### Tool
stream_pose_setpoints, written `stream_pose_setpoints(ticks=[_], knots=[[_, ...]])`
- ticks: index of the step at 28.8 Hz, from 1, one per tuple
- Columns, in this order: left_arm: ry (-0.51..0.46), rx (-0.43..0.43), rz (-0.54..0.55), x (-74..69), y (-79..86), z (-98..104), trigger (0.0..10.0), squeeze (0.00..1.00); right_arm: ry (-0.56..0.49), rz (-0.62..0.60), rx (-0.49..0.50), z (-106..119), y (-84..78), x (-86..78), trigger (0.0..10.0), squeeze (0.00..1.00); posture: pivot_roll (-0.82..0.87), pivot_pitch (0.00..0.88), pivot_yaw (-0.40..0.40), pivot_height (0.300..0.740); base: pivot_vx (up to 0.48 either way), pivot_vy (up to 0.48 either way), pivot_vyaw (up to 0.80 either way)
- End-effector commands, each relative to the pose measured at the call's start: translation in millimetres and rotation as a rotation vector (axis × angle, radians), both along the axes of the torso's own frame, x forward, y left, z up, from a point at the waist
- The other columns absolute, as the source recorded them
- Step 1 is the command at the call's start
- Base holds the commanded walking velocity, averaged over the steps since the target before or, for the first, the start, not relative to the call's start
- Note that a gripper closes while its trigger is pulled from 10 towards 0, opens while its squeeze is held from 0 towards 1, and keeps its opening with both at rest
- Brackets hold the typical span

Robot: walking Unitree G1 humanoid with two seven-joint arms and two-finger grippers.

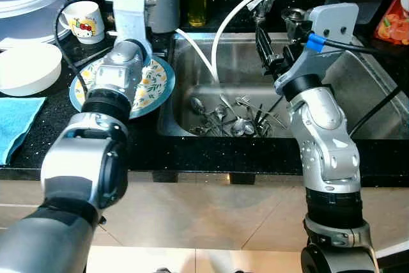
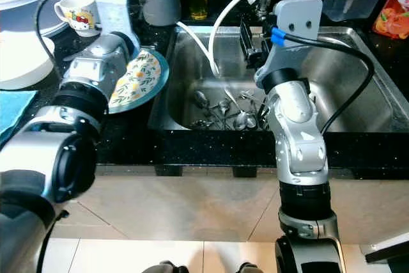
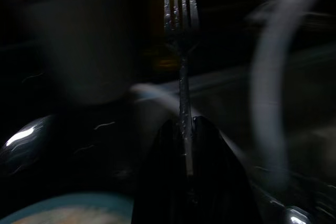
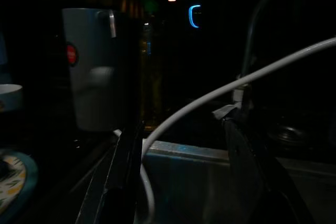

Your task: Kitchen organization

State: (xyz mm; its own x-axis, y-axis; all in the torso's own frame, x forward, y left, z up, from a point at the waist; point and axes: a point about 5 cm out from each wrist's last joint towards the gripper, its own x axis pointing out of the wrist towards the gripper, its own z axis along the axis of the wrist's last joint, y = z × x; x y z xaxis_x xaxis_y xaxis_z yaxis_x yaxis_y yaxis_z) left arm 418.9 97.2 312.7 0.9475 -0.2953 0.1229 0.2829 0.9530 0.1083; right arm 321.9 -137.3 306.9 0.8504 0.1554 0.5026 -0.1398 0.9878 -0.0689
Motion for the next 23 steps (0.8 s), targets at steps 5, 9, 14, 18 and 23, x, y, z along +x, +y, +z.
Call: stream_pose_setpoints(ticks=[5,9,14,18,23], knots=[[-0.09,0.045,-0.316,-24.7,-36.3,-9,10.0,0.0,0.012,-0.002,0.002,-4,-0.4,-1.0,10.0,0.0,0.06,0.102,0.052,0.74,0.0,0.0,0.0],[-0.114,0.083,-0.423,-33.9,-42.9,-14,10.0,0.0,0.011,-0.006,0.0,-4,-1.7,-1.3,10.0,0.0,0.06,0.094,0.049,0.74,0.0,0.0,0.0],[0.057,0.182,-0.518,-36.5,-51.2,-46,10.0,0.0,0.006,-0.008,-0.004,-3,-2.4,-2.1,10.0,0.0,0.05,0.083,0.05,0.74,0.0,0.0,0.0],[0.109,0.159,-0.529,-37.6,-54.0,-54,10.0,0.0,0.004,-0.009,-0.005,-3,-2.5,-2.4,10.0,0.0,0.05,0.078,0.052,0.74,0.0,0.0,0.0],[0.149,0.161,-0.556,-43.3,-58.8,-66,10.0,0.37,0.003,-0.011,-0.008,-3,-2.7,-3.1,10.0,0.0,0.05,0.075,0.051,0.74,0.0,0.0,0.0]])
